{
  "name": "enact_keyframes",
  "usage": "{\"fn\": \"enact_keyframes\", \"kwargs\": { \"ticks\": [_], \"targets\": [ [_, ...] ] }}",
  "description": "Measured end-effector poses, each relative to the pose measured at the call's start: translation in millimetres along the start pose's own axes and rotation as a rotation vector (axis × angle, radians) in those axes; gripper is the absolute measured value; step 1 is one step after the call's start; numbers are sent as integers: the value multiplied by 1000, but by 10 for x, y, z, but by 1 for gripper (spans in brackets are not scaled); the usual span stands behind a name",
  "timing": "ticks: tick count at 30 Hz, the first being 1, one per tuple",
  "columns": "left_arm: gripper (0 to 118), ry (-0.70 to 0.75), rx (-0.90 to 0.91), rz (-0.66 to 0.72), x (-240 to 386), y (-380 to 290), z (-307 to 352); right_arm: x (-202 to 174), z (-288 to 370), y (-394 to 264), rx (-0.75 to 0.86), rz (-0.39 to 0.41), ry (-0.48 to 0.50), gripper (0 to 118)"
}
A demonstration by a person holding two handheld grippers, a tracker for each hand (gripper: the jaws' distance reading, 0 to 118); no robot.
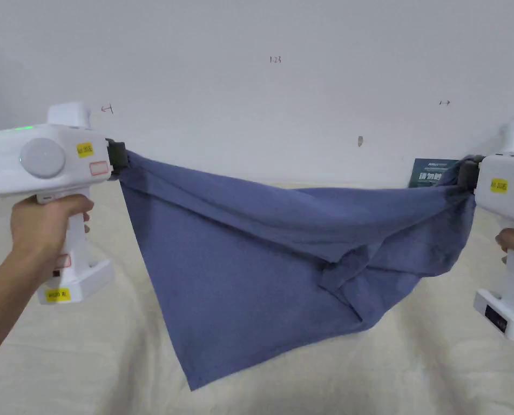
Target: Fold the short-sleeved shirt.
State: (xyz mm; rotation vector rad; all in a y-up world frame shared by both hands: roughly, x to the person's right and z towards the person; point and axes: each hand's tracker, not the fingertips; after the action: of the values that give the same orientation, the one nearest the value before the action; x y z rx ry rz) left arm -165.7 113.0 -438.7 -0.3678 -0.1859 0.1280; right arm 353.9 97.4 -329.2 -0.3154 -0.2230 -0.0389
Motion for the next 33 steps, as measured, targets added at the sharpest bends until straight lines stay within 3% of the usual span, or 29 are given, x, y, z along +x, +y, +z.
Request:
{"fn": "enact_keyframes", "kwargs": {
  "ticks": [5,11,22,29,33],
  "targets": [
    [5,71,47,-76,60,457,-262,-20,-320,324,50,21,-10,3],
    [5,115,-5,-60,-85,193,-547,-148,-510,-21,22,-4,20,3],
    [5,128,-288,15,-578,-1765,-289,-176,-485,-1797,-255,-101,18,3],
    [5,139,-427,5,-822,-2987,534,-6,239,-2926,-384,-194,2,3],
    [5,142,-471,23,-885,-3415,1046,0,775,-3275,-408,-202,-10,3]
  ]
}}
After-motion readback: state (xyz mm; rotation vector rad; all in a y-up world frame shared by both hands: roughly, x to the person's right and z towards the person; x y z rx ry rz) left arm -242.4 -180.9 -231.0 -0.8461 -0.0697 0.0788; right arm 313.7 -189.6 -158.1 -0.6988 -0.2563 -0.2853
